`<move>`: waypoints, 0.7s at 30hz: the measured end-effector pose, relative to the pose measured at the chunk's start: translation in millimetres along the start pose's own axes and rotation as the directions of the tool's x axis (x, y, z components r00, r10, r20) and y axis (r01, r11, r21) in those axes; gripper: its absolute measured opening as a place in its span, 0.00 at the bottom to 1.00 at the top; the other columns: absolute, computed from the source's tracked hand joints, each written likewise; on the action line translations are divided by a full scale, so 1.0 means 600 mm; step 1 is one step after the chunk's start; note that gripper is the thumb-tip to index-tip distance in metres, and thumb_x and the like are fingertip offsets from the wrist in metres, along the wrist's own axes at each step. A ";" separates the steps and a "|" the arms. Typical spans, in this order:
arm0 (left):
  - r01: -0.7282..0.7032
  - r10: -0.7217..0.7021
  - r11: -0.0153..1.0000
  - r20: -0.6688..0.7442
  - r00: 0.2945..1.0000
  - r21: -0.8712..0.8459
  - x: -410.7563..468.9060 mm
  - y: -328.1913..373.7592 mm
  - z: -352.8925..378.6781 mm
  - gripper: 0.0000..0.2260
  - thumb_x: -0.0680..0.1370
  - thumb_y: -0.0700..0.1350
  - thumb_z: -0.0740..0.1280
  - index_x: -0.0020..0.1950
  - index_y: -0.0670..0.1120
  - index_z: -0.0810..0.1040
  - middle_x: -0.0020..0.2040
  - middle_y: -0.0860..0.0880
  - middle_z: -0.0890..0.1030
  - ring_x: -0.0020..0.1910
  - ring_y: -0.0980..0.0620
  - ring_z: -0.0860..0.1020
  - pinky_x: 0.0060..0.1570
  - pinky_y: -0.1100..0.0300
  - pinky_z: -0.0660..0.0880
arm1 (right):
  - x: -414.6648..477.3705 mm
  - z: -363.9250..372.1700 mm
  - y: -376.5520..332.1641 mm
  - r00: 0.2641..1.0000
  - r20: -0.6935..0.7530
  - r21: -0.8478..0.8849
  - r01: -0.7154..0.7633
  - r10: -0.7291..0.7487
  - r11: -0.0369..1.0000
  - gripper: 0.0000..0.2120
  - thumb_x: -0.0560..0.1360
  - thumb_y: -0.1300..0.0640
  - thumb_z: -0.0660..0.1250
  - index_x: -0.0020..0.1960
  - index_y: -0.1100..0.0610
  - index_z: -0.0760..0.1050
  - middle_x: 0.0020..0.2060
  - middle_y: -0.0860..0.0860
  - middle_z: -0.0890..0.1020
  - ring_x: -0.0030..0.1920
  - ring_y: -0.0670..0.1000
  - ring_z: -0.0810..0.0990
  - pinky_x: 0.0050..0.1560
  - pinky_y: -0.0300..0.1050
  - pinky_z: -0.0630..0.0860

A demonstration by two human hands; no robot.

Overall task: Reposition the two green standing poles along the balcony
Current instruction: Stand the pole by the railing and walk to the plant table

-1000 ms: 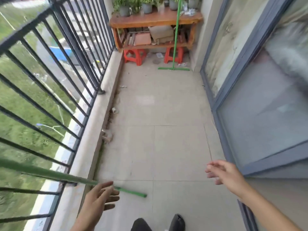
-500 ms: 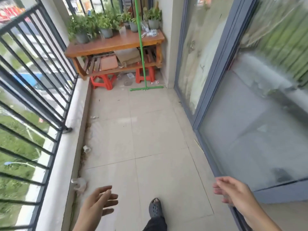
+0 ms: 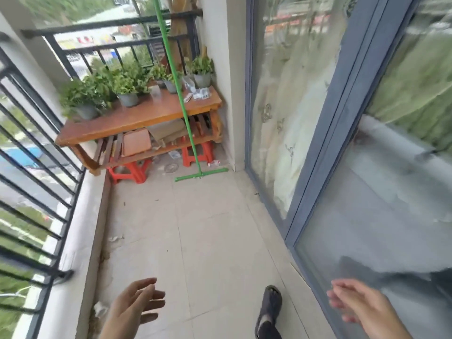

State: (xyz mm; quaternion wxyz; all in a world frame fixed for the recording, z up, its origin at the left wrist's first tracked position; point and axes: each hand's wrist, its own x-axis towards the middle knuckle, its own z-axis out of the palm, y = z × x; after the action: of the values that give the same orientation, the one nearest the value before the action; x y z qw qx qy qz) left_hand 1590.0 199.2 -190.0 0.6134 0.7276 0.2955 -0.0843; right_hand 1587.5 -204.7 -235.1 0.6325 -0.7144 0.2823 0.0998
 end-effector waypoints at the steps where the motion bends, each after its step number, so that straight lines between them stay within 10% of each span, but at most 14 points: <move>1: 0.009 -0.009 1.000 -0.014 1.000 -0.009 0.028 0.017 0.014 0.09 0.79 0.37 0.62 0.56 0.36 0.78 0.48 0.32 0.83 0.48 0.34 0.81 0.47 0.46 0.76 | 0.040 0.003 -0.020 1.000 -0.005 -0.020 0.000 0.000 1.000 0.04 0.75 0.66 0.68 0.48 0.63 0.81 0.39 0.59 0.87 0.44 0.60 0.85 0.40 0.50 0.72; 21: 0.094 -0.135 0.984 -0.299 0.945 -0.149 0.538 0.289 0.111 0.07 0.77 0.31 0.62 0.51 0.29 0.77 0.40 0.29 0.81 0.39 0.33 0.81 0.39 0.46 0.76 | 0.703 0.263 -0.481 0.931 0.361 -0.317 0.183 -0.060 0.930 0.03 0.75 0.62 0.70 0.48 0.57 0.82 0.41 0.59 0.87 0.41 0.55 0.85 0.34 0.43 0.74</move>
State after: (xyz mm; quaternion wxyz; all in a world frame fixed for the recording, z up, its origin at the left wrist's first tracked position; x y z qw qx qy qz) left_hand 1960.2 229.2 -216.1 0.6009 0.6711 0.4341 0.0143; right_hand 2120.4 -158.4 -230.1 0.5418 -0.8019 0.0995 0.2314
